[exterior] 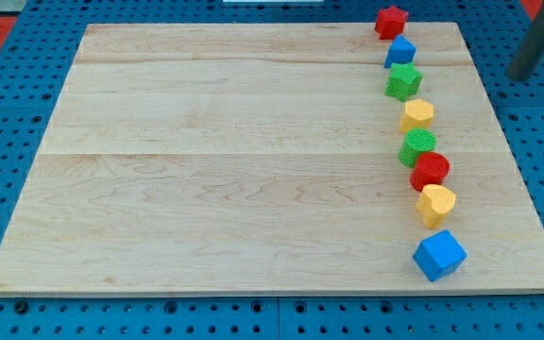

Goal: Push the red star towards the top center of the board

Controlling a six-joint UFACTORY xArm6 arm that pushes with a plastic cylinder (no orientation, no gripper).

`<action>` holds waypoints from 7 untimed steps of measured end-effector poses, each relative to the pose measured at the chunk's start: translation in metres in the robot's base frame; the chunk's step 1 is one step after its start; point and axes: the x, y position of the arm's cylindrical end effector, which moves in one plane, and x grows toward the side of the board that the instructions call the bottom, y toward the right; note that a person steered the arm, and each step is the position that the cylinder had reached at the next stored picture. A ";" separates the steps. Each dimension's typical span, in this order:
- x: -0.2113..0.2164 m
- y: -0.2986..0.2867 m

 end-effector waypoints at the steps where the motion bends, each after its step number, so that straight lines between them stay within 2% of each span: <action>1: -0.092 -0.009; 4: -0.091 -0.036; 7: -0.079 -0.397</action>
